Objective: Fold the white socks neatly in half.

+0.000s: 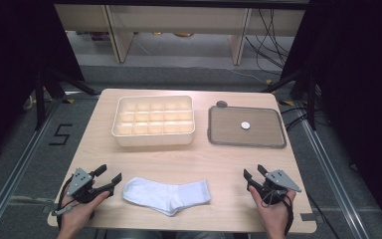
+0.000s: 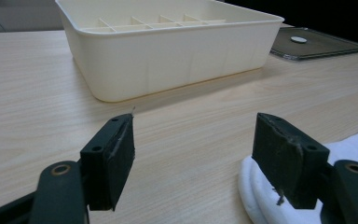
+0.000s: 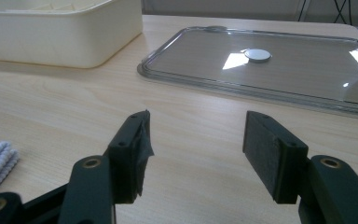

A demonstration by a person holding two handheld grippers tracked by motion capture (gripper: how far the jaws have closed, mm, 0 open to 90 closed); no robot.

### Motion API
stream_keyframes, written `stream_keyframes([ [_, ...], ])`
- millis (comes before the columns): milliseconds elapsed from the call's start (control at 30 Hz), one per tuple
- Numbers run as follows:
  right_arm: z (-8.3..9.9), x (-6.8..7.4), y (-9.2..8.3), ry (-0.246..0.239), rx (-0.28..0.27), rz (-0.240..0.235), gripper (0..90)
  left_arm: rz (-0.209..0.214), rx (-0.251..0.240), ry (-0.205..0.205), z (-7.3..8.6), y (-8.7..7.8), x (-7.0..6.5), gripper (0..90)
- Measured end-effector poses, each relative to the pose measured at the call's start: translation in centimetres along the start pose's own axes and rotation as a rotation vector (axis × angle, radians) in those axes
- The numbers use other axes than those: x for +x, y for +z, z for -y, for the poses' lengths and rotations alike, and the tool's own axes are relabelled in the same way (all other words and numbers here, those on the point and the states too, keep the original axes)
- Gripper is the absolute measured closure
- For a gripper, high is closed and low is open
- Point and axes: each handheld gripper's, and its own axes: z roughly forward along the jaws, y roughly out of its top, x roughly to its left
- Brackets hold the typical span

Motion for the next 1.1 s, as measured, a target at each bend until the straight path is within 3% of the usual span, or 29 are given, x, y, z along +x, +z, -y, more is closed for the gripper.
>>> stream_keyframes([
  [33, 0.0, -0.1, 0.0, -0.02, 0.002, 0.008, 43.0, 0.004, 0.007, -0.003, 0.0, 0.0, 0.0, 28.7],
  [133, -0.1, -0.1, 0.1, -0.002, 0.006, -0.018, 44.1, 0.016, 0.012, -0.012, 0.0, 0.2, -0.2, 28.7],
  [167, -0.1, 0.0, 0.1, -0.007, 0.015, 0.001, 44.2, 0.021, 0.028, -0.024, -0.2, 0.2, -0.5, 28.8],
  [300, -0.3, 0.5, 0.0, 0.025, 0.043, -0.012, 44.7, 0.049, 0.059, -0.054, -0.5, 0.4, -0.9, 31.4],
  [333, -0.4, 0.6, 0.2, 0.017, 0.053, -0.047, 45.8, 0.068, 0.063, -0.059, -0.5, 0.5, -1.1, 31.4],
  [400, -0.7, 0.8, 0.0, -0.026, 0.087, -0.035, 48.3, 0.066, 0.103, -0.069, -0.7, 0.5, -1.5, 33.2],
  [433, -0.9, 1.0, 0.0, -0.021, 0.103, -0.041, 51.2, 0.081, 0.12, -0.082, -0.7, 0.5, -1.5, 33.8],
  [467, -1.4, 1.5, -0.1, -0.002, 0.159, -0.06, 56.6, 0.09, 0.149, -0.126, -0.7, 0.4, -1.7, 35.2],
  [500, -1.4, 1.5, -0.1, -0.002, 0.159, -0.06, 56.6, 0.09, 0.149, -0.126, -0.7, 0.4, -1.7, 36.0],
  [533, -1.5, 1.6, 0.1, -0.005, 0.158, -0.067, 58.5, 0.097, 0.176, -0.155, -0.7, 0.3, -1.8, 36.0],
  [600, -2.2, 2.2, 0.2, -0.008, 0.234, -0.075, 61.5, 0.101, 0.228, -0.167, -0.6, 0.4, -1.8, 36.8],
  [633, -3.0, 2.8, 0.3, -0.025, 0.303, -0.094, 63.2, 0.104, 0.275, -0.157, -0.7, 0.4, -1.8, 37.6],
  [667, -3.0, 2.8, 0.3, -0.025, 0.303, -0.094, 63.2, 0.104, 0.275, -0.157, -0.7, 0.4, -1.8, 38.0],
  [733, -3.6, 3.5, 0.7, -0.041, 0.365, -0.133, 64.5, 0.108, 0.317, -0.147, -1.0, 0.2, -1.8, 38.3],
  [767, -4.1, 3.9, 0.7, -0.044, 0.41, -0.14, 65.3, 0.11, 0.335, -0.14, -1.2, 0.2, -1.9, 38.3],
  [800, -5.0, 4.8, 0.8, -0.041, 0.489, -0.178, 67.6, 0.112, 0.355, -0.124, -1.7, 0.1, -1.9, 38.1],
  [833, -5.0, 4.8, 0.8, -0.041, 0.489, -0.178, 67.6, 0.112, 0.355, -0.124, -1.7, 0.1, -1.9, 38.0],
  [867, -5.9, 5.8, 1.1, -0.032, 0.568, -0.217, 73.3, 0.111, 0.362, -0.124, -1.8, 0.1, -1.9, 37.9],
  [900, -5.9, 5.8, 1.1, -0.032, 0.568, -0.217, 73.3, 0.111, 0.375, -0.126, -1.8, 0.1, -1.8, 37.9],
  [933, -6.3, 5.9, 1.5, -0.065, 0.564, -0.251, 75.0, 0.108, 0.389, -0.131, -1.8, 0.2, -1.7, 38.0],
  [967, -6.9, 6.8, 1.9, -0.048, 0.593, -0.262, 77.9, 0.119, 0.416, -0.141, -1.8, 0.2, -1.5, 39.7],
  [1100, -7.4, 7.9, 2.7, -0.057, 0.649, -0.295, 81.1, 0.14, 0.447, -0.159, -1.8, 0.3, -1.4, 44.8],
])
